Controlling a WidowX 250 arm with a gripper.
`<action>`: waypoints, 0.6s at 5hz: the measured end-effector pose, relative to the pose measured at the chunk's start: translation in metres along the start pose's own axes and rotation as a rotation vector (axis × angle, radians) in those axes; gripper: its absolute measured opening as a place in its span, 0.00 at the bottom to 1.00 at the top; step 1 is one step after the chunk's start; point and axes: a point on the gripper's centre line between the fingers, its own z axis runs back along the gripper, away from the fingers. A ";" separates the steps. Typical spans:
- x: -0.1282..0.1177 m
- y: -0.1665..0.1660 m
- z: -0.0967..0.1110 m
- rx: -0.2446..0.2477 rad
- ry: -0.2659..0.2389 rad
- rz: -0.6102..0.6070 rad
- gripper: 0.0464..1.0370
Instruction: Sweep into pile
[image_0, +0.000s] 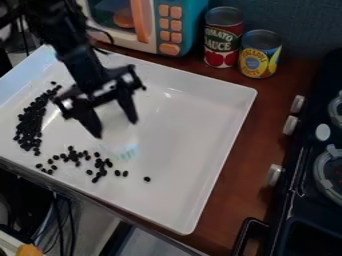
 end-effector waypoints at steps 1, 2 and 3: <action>-0.018 -0.011 -0.020 -0.040 0.014 -0.027 0.67; -0.030 -0.029 -0.029 -0.067 0.031 -0.075 0.67; -0.037 -0.035 -0.037 -0.082 0.039 -0.101 0.67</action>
